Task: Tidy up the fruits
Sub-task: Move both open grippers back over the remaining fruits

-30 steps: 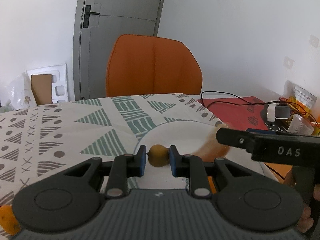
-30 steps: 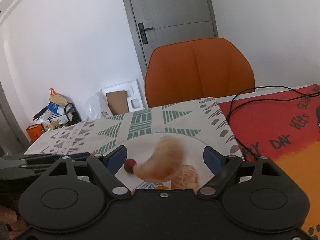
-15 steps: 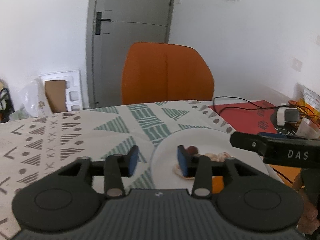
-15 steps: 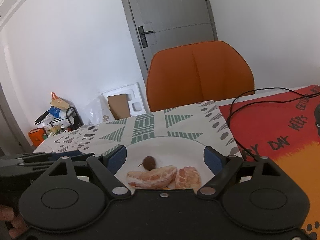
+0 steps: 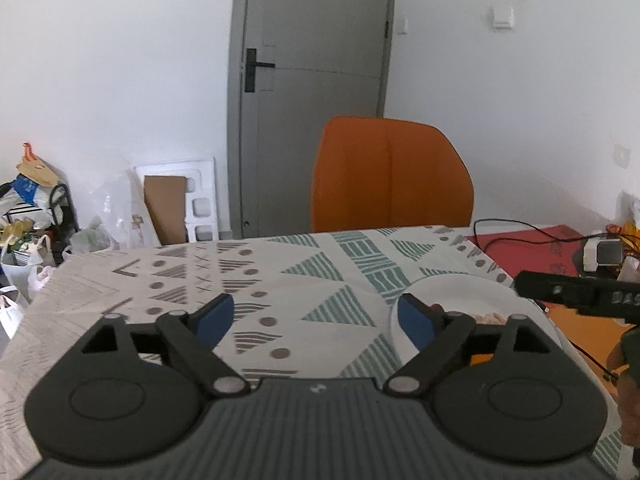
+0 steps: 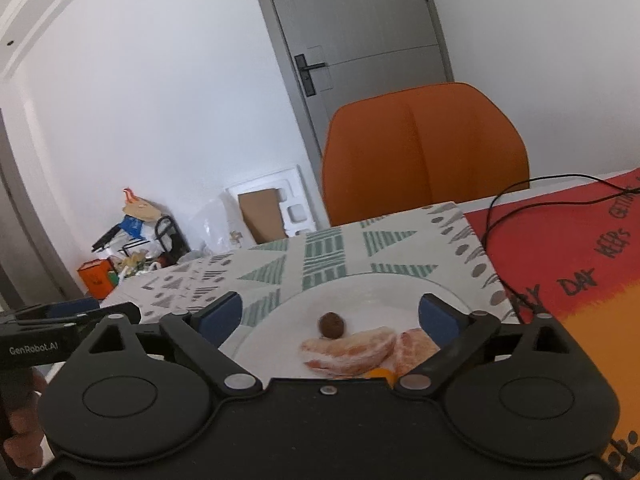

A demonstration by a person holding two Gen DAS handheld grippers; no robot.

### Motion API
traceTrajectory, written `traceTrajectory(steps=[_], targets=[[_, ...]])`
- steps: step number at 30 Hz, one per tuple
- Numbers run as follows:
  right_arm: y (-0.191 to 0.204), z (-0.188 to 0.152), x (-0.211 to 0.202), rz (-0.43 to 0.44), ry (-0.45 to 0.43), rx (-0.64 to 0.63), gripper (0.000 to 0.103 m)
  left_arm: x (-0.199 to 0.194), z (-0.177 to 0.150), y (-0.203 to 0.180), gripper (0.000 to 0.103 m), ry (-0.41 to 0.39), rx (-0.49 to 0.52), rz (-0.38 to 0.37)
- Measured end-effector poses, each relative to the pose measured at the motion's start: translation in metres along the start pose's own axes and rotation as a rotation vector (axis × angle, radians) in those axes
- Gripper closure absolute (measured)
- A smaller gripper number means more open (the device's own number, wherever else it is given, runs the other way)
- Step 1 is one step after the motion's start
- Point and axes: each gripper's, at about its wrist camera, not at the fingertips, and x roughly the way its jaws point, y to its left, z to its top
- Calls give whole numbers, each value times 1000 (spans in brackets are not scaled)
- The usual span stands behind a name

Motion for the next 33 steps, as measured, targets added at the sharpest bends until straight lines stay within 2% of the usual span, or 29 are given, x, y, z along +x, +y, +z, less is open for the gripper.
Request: traceTrajectory(steps=[15, 33], targets=[[45, -16, -23, 59, -6, -17, 0, -47, -4, 38, 6, -55, -34, 22], [98, -44, -16, 133, 55, -46, 0, -84, -24, 96, 6, -63, -95, 86]])
